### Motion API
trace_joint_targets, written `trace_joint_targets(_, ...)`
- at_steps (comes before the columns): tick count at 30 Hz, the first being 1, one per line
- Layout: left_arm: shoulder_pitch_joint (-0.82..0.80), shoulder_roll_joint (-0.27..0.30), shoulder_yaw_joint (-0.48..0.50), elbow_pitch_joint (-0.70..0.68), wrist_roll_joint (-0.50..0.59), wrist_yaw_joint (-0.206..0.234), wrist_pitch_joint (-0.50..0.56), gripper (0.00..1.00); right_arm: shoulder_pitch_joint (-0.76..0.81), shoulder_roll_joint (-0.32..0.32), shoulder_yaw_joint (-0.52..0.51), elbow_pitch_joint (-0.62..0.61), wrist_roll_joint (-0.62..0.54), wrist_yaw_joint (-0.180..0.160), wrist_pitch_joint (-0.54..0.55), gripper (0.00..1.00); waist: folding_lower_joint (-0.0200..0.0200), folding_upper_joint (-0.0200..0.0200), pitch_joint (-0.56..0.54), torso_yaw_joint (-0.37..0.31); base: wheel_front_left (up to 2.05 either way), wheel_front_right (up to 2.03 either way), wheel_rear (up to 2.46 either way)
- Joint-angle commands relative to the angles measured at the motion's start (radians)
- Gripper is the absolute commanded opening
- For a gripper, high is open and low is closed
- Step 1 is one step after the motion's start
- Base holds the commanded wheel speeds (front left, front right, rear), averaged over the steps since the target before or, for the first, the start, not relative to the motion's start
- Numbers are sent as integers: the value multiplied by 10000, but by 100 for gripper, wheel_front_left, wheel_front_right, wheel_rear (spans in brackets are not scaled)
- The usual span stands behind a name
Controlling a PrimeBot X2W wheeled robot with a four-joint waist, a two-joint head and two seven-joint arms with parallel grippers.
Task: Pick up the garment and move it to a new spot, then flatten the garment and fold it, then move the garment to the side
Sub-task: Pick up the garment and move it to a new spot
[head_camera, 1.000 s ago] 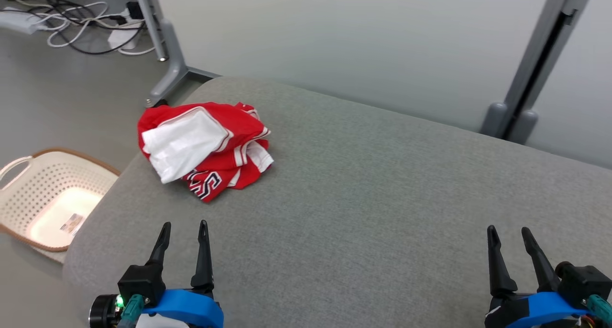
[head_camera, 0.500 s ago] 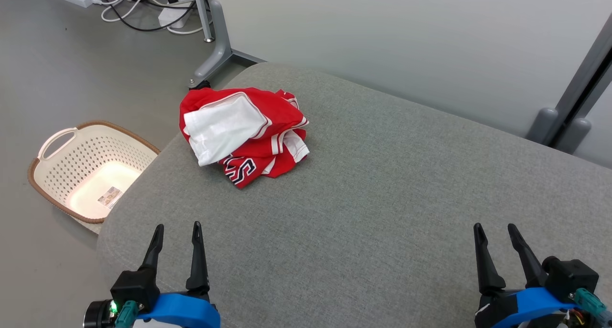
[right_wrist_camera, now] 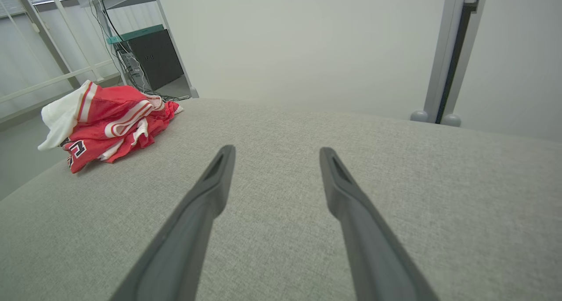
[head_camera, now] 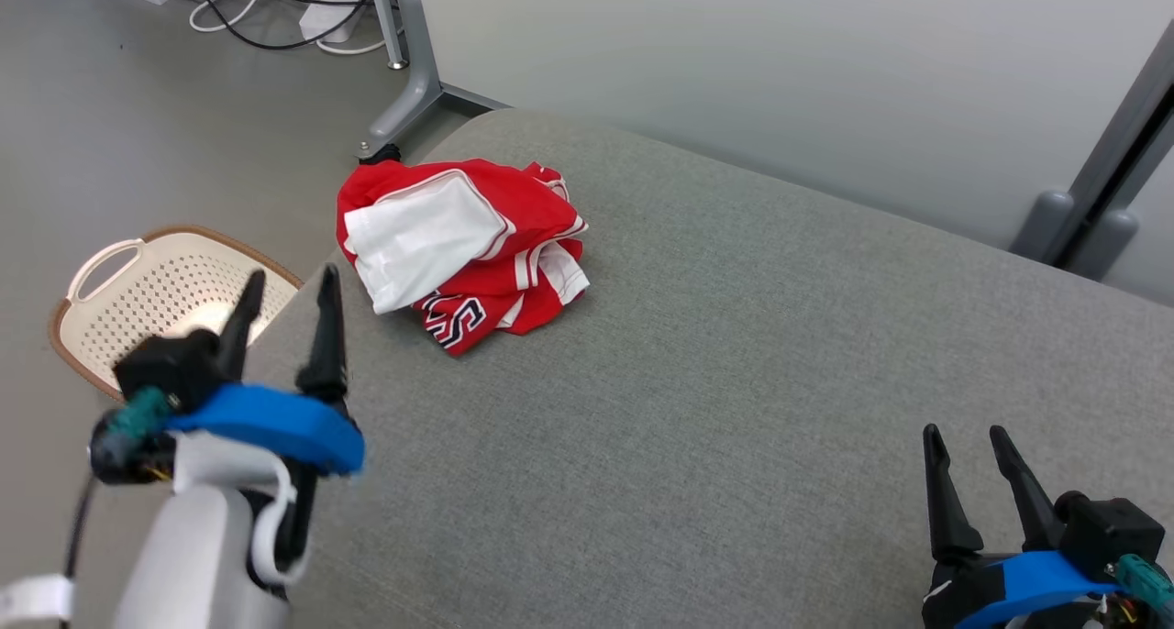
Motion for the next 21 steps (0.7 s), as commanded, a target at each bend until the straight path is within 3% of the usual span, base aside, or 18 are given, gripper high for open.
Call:
trace_joint_targets(1, -911, 50, 376, -2, -721, -107, 922, 100, 20, -57, -42, -160, -118, 5, 15, 100, 0, 0, 143, -132, 0, 0, 0)
trace_joint_targets(5, -2419, 539, 861, 578, -1488, -56, 2804, 100, -178, -56, 64, -446, -245, 5, 147, 100, 0, 0, 524, -563, 0, 0, 0)
trace_joint_targets(9, -3402, 962, 1248, 1275, -1858, 217, 3868, 100, -358, -62, 272, -673, -359, 3, 334, 100, 0, 0, 935, -1085, 0, 0, 0)
trace_joint_targets(10, -3933, 1096, 1599, 1716, -2201, 460, 4364, 100, -446, -59, 339, -863, -412, 5, 425, 100, 0, 0, 1259, -1440, 0, 0, 0)
trace_joint_targets(21, -4913, 2205, 2510, 2757, -2680, 1198, 5500, 100, -904, -48, 530, -2264, -758, 5, 979, 100, 0, 0, 3236, -3222, 0, 0, 0)
